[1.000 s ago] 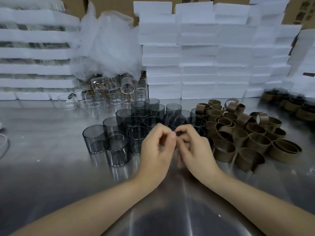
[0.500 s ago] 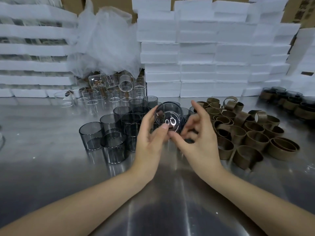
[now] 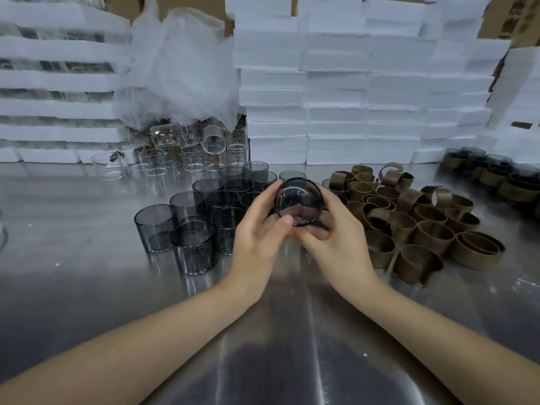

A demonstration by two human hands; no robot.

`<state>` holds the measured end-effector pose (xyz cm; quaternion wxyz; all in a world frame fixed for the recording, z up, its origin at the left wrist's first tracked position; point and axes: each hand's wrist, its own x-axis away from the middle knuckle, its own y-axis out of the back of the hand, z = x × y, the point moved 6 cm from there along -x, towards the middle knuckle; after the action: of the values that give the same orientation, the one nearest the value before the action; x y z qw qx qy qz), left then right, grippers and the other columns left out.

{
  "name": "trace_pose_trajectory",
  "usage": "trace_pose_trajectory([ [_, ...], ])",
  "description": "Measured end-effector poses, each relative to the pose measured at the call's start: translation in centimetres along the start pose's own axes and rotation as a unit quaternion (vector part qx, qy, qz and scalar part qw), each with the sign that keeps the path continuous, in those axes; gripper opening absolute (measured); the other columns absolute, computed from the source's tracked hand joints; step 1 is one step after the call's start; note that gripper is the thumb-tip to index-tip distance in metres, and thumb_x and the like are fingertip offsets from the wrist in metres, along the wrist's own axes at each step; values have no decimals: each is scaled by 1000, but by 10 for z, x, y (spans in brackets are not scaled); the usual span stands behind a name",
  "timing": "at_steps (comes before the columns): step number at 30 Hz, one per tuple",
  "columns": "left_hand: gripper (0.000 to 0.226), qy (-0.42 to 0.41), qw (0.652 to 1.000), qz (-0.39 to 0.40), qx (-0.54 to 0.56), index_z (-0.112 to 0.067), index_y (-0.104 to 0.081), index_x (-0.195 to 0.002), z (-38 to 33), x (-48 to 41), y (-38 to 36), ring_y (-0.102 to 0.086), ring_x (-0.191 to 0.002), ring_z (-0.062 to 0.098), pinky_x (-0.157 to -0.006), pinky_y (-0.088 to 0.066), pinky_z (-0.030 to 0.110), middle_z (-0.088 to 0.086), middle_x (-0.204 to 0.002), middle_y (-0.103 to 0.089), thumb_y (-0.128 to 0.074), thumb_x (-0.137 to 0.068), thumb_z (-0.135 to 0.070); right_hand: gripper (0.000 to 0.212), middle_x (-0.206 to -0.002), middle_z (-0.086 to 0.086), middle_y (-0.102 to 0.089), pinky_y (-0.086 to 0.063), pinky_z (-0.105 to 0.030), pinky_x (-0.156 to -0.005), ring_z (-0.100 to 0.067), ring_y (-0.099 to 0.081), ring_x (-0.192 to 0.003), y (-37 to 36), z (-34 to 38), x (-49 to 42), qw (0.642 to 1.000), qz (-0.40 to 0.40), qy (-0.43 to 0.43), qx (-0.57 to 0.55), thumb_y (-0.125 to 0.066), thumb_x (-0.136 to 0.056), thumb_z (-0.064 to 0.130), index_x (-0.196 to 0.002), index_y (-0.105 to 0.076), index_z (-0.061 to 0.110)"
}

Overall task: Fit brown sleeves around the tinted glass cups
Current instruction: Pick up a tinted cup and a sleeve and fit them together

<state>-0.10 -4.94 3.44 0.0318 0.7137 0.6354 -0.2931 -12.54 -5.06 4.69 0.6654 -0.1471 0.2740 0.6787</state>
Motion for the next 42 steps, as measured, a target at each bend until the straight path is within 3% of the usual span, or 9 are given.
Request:
trace_pose_trajectory([
  [6,36,18,999,-39,2,-22,-61,-121,1,-2,6,-67,-110,26,-83,-56,34,8,-123,-66,-56,-85,-20,64,-112,23,-65,-54,-16,-81,-1,-66,-102,-1,-2,0,1000,13,4,-13,-71,-81,-5,-123,-49,38],
  [11,30,30,998,-53,9,-17,-61,-114,0,-3,8,-69,-101,28,-75,-57,34,19,-120,-64,-56,-86,-27,64,-129,2,-58,-56,-25,-84,-10,-61,-114,-1,-3,-2,999,46,19,3,-73,-81,-3,-136,-49,19],
  [15,23,45,997,-56,9,-18,-61,-105,1,-3,8,-64,-94,25,-70,-55,31,17,-108,-64,-56,-85,-30,65,-129,-1,-55,-54,-21,-83,-12,-62,-112,-3,-5,0,998,57,29,11,-75,-77,-6,-131,-50,21],
  [21,26,68,996,-56,-12,-16,-54,-98,2,0,8,-58,-95,23,-87,-47,47,12,-101,-59,-63,-83,-35,71,-134,3,-49,-52,-18,-82,-17,-57,-119,-6,-1,3,992,81,81,54,-69,-75,-15,-125,-48,31],
  [26,33,69,996,-57,-14,-15,-56,-103,1,-1,9,-59,-95,17,-91,-48,41,-1,-96,-62,-63,-76,-35,74,-136,1,-48,-54,-23,-85,-19,-56,-122,-5,3,3,990,70,97,72,-71,-74,-16,-121,-48,37],
  [29,34,93,994,-52,-21,-17,-58,-106,6,-1,11,-59,-101,21,-97,-48,46,7,-107,-61,-73,-81,-34,72,-134,-2,-50,-51,-22,-91,-17,-54,-123,-6,6,3,986,74,111,96,-70,-72,-19,-121,-52,31],
  [33,32,92,994,-54,-39,-25,-61,-103,10,-2,13,-62,-103,14,-90,-52,32,0,-107,-64,-69,-74,-34,63,-132,-2,-52,-51,-22,-91,-10,-54,-120,-9,11,5,978,81,119,153,-68,-71,-21,-122,-61,15],
  [37,40,72,995,-50,-47,-25,-61,-107,10,-2,14,-65,-98,4,-77,-51,16,-4,-105,-65,-75,-70,-29,60,-131,-2,-54,-47,-20,-97,-5,-52,-120,-9,15,5,974,72,117,177,-69,-70,-19,-123,-62,11],
  [42,53,50,995,-14,-80,-26,-60,-111,7,1,6,-67,-95,3,-77,-52,16,-9,-102,-68,-81,-64,-17,56,-125,0,-54,-46,-14,-96,2,-49,-118,-11,16,8,982,53,104,148,-75,-70,-13,-121,-61,6],
])
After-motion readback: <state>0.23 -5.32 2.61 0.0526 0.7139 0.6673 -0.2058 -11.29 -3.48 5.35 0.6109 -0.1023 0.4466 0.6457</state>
